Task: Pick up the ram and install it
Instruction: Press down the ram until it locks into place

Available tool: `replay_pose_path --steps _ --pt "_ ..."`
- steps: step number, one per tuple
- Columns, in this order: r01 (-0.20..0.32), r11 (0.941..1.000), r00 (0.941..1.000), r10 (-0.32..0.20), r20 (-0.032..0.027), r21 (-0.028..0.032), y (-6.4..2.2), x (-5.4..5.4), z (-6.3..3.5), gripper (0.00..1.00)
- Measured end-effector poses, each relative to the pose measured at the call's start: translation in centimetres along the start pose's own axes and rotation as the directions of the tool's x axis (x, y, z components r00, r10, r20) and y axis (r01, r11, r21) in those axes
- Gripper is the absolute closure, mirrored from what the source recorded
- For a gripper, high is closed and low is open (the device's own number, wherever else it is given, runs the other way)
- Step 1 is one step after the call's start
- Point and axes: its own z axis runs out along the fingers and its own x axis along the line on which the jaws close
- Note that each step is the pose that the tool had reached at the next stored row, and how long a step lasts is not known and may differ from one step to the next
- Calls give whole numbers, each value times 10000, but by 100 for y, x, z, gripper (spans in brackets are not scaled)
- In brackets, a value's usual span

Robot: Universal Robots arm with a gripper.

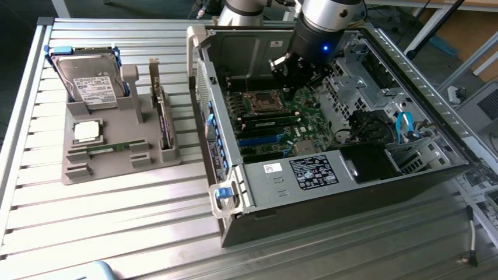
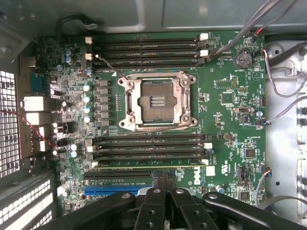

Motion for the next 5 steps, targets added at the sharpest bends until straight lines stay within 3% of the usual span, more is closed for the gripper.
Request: replay_pose_path --steps 5 --pt "1 10000 10000 -1 0 0 0 0 0 90"
